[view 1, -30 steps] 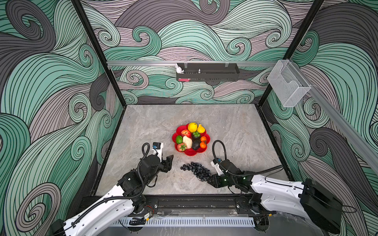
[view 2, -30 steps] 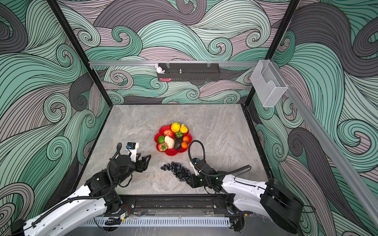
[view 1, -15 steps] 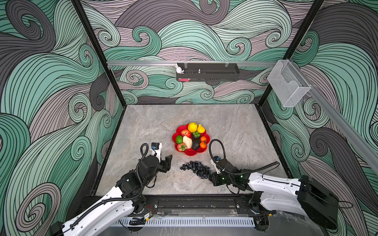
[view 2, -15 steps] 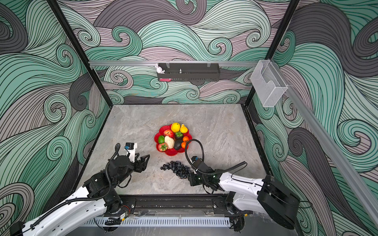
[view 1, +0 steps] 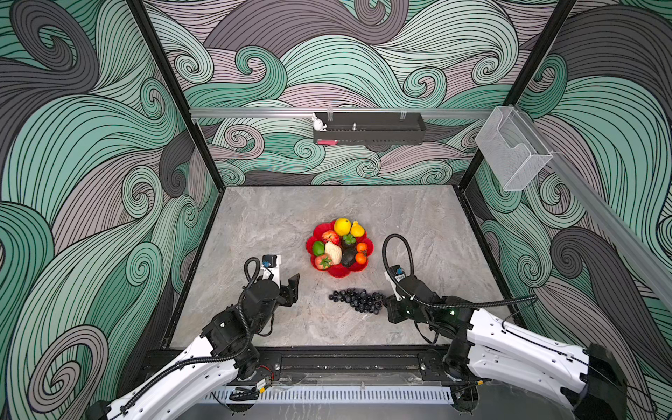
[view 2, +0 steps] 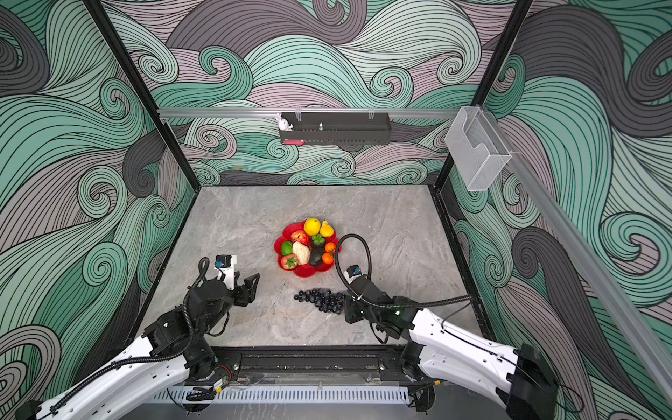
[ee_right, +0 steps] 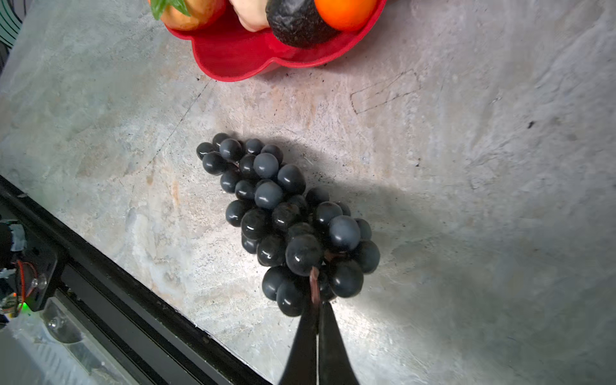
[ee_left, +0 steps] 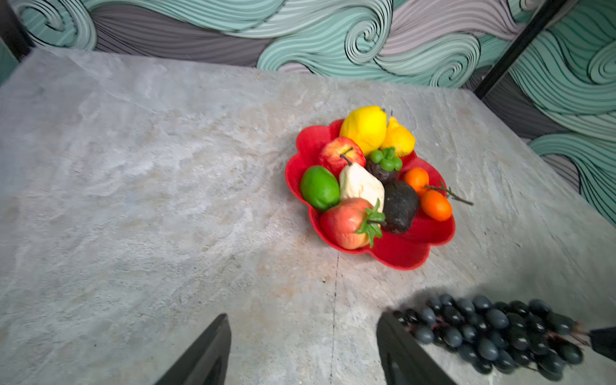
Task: Place and organize the fake fruits in the fruit bowl
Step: 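Lift the grapes and carry them over the red bowl with the right gripper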
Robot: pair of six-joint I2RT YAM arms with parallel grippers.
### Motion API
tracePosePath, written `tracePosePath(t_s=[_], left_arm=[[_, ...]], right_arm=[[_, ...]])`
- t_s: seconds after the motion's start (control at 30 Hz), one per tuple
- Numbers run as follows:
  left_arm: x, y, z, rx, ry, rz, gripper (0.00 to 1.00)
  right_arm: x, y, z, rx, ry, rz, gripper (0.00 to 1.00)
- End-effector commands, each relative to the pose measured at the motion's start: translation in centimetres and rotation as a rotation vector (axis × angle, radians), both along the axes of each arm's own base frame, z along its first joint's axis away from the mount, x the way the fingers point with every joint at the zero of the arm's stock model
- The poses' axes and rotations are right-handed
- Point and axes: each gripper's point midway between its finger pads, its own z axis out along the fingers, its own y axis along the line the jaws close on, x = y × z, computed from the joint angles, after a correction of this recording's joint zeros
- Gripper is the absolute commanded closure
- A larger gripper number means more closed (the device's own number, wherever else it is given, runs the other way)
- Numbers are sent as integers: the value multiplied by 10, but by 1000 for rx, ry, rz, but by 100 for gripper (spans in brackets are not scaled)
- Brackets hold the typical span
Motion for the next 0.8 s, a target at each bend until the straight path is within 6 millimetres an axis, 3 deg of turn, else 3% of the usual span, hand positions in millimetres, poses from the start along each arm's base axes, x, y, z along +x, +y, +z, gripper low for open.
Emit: tracePosePath(t_s=[0.0, 0.17, 0.37, 0.77], left_arm=[[0, 27, 0, 47, -47, 108, 26], [-1, 40, -2, 99, -74, 146, 23], [-2, 30, -4, 89, -114, 76, 20], [-2, 27, -7, 80, -133, 61, 15]], right_arm=[[8, -10, 25, -74, -95, 27, 100], [20, -3, 75, -79, -200, 84, 100], [29, 16, 126, -37, -272, 146, 100], [58, 52, 201, 20, -413, 200, 100]])
